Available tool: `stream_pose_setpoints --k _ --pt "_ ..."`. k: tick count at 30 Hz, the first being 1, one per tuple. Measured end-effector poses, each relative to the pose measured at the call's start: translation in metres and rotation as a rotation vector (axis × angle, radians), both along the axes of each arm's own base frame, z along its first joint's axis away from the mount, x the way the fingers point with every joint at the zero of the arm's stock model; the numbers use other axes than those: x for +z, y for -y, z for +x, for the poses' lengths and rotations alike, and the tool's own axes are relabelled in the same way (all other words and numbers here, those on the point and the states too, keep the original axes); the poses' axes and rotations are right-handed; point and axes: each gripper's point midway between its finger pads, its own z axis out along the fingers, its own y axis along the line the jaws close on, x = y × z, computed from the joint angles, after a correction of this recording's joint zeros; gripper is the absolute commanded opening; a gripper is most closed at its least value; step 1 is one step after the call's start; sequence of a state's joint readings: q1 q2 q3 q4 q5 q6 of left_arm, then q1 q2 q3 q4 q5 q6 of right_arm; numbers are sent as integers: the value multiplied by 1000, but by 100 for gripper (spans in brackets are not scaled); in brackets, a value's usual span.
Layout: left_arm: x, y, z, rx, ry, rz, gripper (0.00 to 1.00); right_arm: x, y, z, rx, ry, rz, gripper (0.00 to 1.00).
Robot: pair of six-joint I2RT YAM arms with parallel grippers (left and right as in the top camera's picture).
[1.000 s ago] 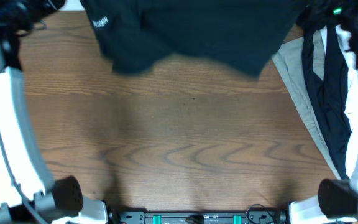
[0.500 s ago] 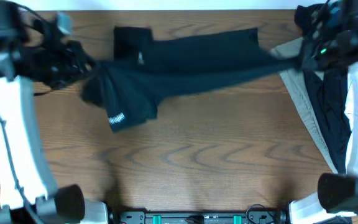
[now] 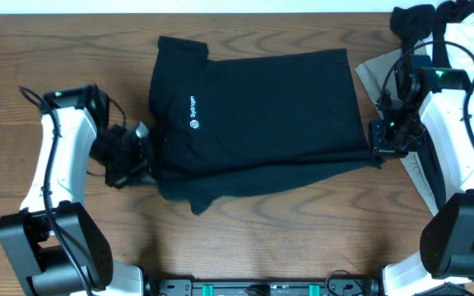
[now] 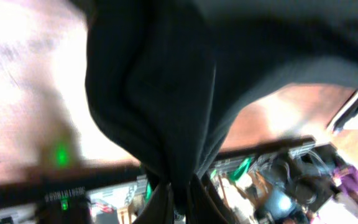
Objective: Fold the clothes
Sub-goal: 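Lay the stretched shirt flat on the table with both grippers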
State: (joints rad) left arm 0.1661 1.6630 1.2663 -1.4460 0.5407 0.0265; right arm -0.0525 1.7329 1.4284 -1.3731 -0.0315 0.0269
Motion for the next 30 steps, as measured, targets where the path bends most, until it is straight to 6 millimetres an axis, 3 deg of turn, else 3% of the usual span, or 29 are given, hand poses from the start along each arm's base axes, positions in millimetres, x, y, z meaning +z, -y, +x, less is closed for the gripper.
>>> stream_pose_setpoints --k 4,7,22,23,24,26,30 --pt "-10 4 -21 -20 -71 -22 6 0 7 -7 -20 -29 -33 1" --pt "-11 4 -24 -25 -81 -26 6 0 9 -11 -25 -44 -47 1" --pt "11 7 -36 -47 -19 -22 7 -1 22 -36 -87 -144 -143 1" --pt "11 7 -37 -49 -14 -21 13 0 23 -36 -90 -146 -149 1" --pt "12 7 -37 -53 -10 -20 31 0 24 -37 -93 -150 -156 2" --pt "13 7 -40 -53 -23 -18 51 1 26 -39 -97 -155 -167 1" --pt "14 6 -44 -59 -39 -9 57 1 28 -39 -99 -156 -178 1"
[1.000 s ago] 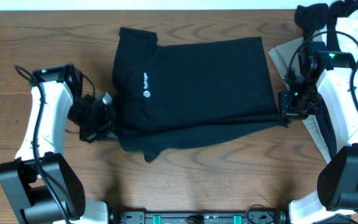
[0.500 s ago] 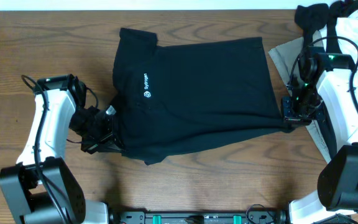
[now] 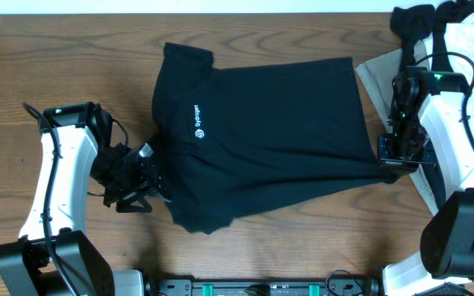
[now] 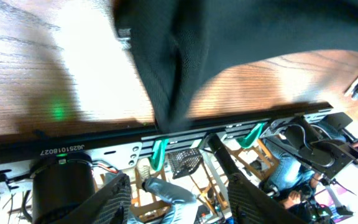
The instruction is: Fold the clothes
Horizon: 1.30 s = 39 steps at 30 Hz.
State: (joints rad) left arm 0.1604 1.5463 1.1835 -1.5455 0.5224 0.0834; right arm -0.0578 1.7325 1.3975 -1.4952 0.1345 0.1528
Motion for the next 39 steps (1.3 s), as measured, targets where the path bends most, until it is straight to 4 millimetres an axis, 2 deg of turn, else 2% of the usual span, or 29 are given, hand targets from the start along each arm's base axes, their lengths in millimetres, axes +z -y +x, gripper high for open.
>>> stream_pose_setpoints --k 3,6,10,11,12,13,18,21,25,33,36,39 --pt "-1 -1 0 -5 5 6 72 0 1 1 1 4 -4 1" --pt "-5 -3 10 -2 48 15 72 0 1 2 1 7 -6 2" --pt "-17 -11 41 -2 190 60 72 -1 2 3 2 12 -10 2" --pt "-21 -17 52 8 228 99 74 -1 2 3 2 13 -10 1" --pt "-24 -23 61 16 260 136 82 -1 2 3 2 14 -11 1" --pt "-28 -31 71 31 292 183 84 -1 2 4 3 16 -13 1" --pt "-33 -59 109 146 402 339 83 -1 3 5 3 20 -14 1" --pt "-34 -68 124 189 445 371 82 -1 3 5 3 21 -15 1" --pt "-46 -72 135 201 442 384 82 -1 3 5 3 21 -15 1" --pt "-97 -83 149 166 374 377 82 -1 3 5 3 21 -16 1" --pt "-108 -81 157 147 393 340 80 -1 3 5 3 20 -16 1" --pt "-117 -75 160 115 399 292 74 -1 3 5 3 21 -16 1"
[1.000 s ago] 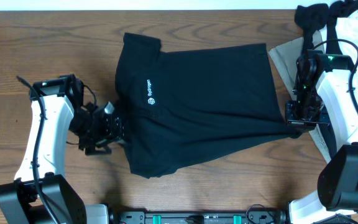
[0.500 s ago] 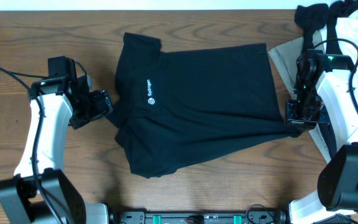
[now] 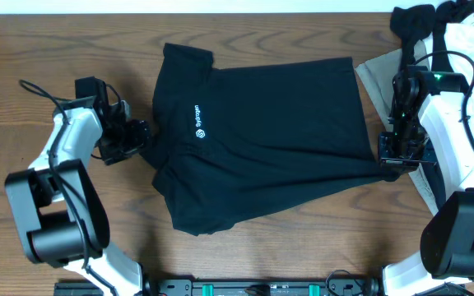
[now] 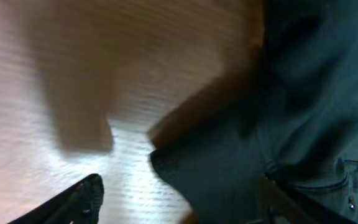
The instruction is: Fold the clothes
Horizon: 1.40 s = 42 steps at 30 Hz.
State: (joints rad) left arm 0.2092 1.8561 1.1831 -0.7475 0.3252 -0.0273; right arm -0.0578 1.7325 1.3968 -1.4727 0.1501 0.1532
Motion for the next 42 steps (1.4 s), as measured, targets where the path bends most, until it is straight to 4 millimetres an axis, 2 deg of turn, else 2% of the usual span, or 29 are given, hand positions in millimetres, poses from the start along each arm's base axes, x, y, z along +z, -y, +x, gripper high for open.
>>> stream_pose_setpoints --k 3,6,11,13,14,15,22,25,28,31,33,35,39,42 --pt "-6 4 -1 -18 -11 -25 69 0 0 0 0 0 0 1" --pt "-14 7 -3 -33 -29 -44 58 0 0 0 0 2 0 1" --pt "-19 9 0 -47 -26 -56 33 0 0 0 0 2 0 1" --pt "-21 9 0 -50 -25 -59 19 0 0 1 0 3 -1 1" --pt "-21 9 0 -50 -26 -60 8 0 0 1 0 3 -1 1" --pt "-22 9 0 -50 -28 -60 6 0 0 1 0 3 -1 1" --pt "-21 9 1 -47 -28 -62 6 0 0 1 0 3 -1 1" --pt "-8 7 13 -43 24 -50 6 0 0 1 0 3 -1 1" --pt "27 -3 41 -32 157 3 6 0 0 1 0 3 -1 1" --pt "75 -16 64 -17 318 88 6 0 0 1 0 3 0 2" --pt "101 -24 71 -3 390 139 6 0 0 1 0 3 0 1" --pt "113 -30 73 9 418 176 6 0 0 1 0 3 0 1" --pt "105 -37 69 27 381 211 16 0 0 1 0 3 0 1" --pt "94 -39 63 32 332 221 41 0 0 1 0 3 0 1"
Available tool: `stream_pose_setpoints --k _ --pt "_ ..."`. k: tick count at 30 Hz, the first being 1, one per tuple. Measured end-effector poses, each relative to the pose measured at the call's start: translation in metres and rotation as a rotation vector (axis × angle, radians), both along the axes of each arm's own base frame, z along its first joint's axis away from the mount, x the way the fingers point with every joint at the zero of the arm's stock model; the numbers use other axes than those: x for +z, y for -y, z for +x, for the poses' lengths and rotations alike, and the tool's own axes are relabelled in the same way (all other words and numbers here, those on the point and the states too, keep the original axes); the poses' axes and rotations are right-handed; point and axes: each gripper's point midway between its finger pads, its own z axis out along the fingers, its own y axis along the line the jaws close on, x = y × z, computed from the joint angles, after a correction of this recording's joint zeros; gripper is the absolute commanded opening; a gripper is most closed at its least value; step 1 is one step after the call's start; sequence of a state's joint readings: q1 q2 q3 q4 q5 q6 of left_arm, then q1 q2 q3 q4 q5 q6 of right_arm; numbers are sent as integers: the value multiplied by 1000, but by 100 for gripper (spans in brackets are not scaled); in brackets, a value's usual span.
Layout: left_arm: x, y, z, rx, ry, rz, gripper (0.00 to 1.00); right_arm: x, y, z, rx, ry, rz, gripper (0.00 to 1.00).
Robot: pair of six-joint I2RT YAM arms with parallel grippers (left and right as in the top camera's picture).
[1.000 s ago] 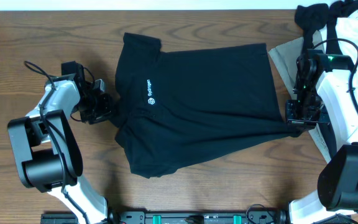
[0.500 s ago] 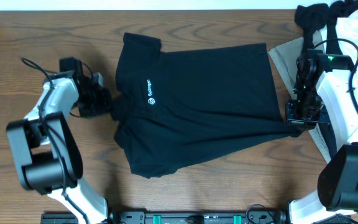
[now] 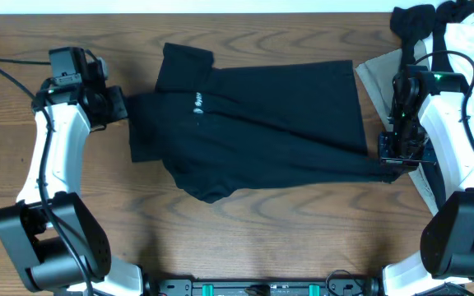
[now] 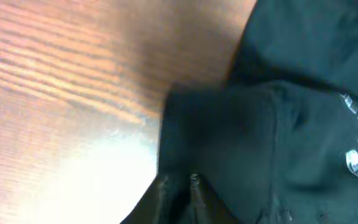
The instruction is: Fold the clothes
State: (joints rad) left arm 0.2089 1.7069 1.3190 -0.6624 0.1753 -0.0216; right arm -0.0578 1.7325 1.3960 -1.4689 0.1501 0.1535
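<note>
A black polo shirt (image 3: 262,123) lies spread across the middle of the table, collar at the back left and a small white logo (image 3: 197,99) near it. My left gripper (image 3: 120,105) is at the shirt's left end, shut on a sleeve edge stretched out to the left. In the left wrist view its fingertips (image 4: 178,182) stand close together with black fabric (image 4: 241,137) pinched between them. My right gripper (image 3: 392,152) sits at the shirt's front right corner, where the hem tapers into it, shut on that corner.
A heap of clothes lies at the back right: a black garment (image 3: 414,20), a white cloth and a pale cloth (image 3: 375,76) under the right arm. Bare wooden table (image 3: 72,230) shows to the left and in front of the shirt.
My left gripper was open at the shirt's left edge. It is now farther back and left, shut on the sleeve, and the shirt's left side is drawn out leftward. The right gripper has not moved.
At first my left gripper held a bunched fold at the shirt's front left while the right held the hem corner. Then the left was open and the shirt lay flatter. Then it was open beside the left edge; now it grips the sleeve, stretched left.
</note>
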Motion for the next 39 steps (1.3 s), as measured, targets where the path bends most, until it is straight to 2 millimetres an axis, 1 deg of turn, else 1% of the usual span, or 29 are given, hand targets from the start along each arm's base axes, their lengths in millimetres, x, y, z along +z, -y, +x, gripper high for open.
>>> stream_pose_setpoints --k 1,4,6,7,11,13,18,23,26,30,33,36,39 --pt "-3 0 -3 7 -17 0 47 0 0 0 0 0 0 1" --pt "-6 0 -9 10 -46 -1 49 0 0 0 0 0 0 1" --pt "-9 0 -17 18 -80 -4 49 0 0 0 0 0 0 1" --pt "-11 2 -23 27 -107 -13 49 0 0 0 0 0 0 1" --pt "-21 13 -61 76 -272 -79 49 0 0 0 0 0 0 1" --pt "-23 24 -79 81 -346 -131 49 0 0 1 0 5 0 1" --pt "-31 57 -112 52 -483 -240 47 -1 0 2 0 10 0 1" --pt "-43 97 -136 -34 -566 -327 47 -1 0 2 0 10 1 1" --pt "-51 117 -147 -85 -597 -357 47 -1 0 3 -1 11 2 1" --pt "-72 137 -157 -138 -599 -371 47 -1 0 3 -1 11 3 1" --pt "-85 140 -164 -130 -607 -376 47 -1 0 3 -1 11 2 1" --pt "-93 140 -166 -125 -598 -378 46 -1 0 3 -1 11 2 1" --pt "-95 140 -163 -118 -586 -380 35 -1 0 3 -1 11 2 1"
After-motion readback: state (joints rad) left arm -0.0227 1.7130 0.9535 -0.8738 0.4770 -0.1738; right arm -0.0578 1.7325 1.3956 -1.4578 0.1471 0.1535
